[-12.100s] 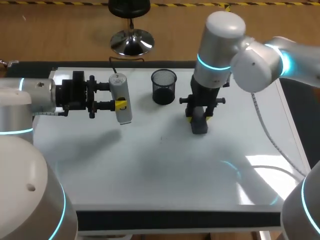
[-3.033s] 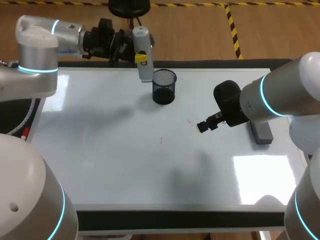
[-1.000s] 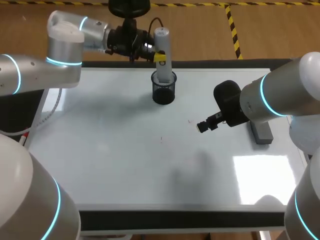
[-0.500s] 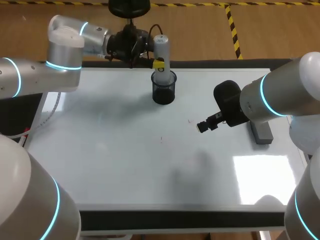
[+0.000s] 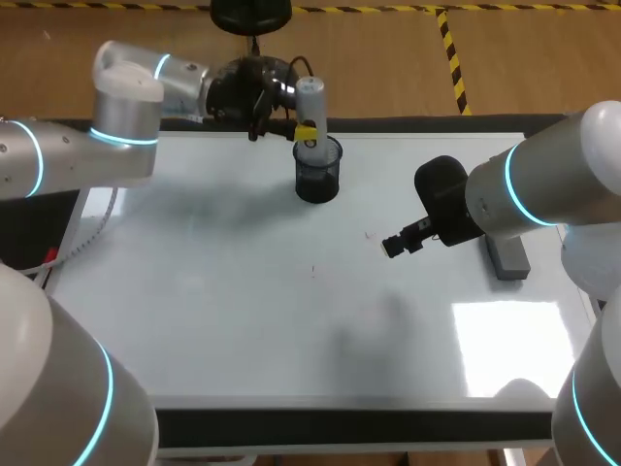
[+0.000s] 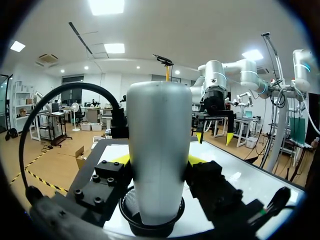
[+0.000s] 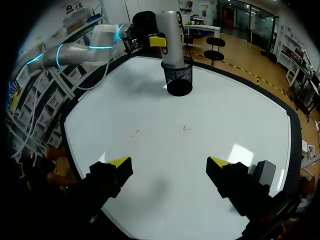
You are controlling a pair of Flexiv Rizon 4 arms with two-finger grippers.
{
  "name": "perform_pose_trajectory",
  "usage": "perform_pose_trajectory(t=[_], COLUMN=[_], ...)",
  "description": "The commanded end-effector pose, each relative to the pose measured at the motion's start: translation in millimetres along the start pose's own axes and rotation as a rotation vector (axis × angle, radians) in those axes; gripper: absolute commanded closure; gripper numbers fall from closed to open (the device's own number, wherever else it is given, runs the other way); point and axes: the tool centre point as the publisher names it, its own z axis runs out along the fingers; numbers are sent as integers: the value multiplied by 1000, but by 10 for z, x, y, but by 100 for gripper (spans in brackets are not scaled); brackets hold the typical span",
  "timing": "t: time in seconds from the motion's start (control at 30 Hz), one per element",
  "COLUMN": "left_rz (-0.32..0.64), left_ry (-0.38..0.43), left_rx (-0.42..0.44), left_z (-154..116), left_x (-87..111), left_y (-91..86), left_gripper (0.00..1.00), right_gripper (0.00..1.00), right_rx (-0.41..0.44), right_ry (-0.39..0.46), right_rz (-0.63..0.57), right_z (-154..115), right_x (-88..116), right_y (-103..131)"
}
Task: Pick up the inspection probe, press it on each red-marked spot on the whiteboard one by one, put down the probe, pick up the eraser, and wipe off all the red marks.
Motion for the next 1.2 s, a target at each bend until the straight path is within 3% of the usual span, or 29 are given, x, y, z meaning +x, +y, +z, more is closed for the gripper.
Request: perform_pose_trajectory(t=[0.03, 0.37, 0.53, 1.2], left_rz=[29, 39, 93, 85], left_ry=[20, 16, 31, 38], left_rx=[-4, -39, -30, -12], left_z=[40, 76, 93, 102], left_x=[-34, -44, -38, -54], left_y=[52, 118, 122, 285], left_gripper=[100, 100, 100, 100], right_gripper=[0, 0, 0, 0], right_rx=[1, 1, 1, 1], right_ry=[3, 3, 3, 3], right_rz=[-1, -1, -1, -1], right_z=[-7, -7, -7, -7], right_x=[-7, -7, -7, -7], right_y=[-2, -2, -2, -2])
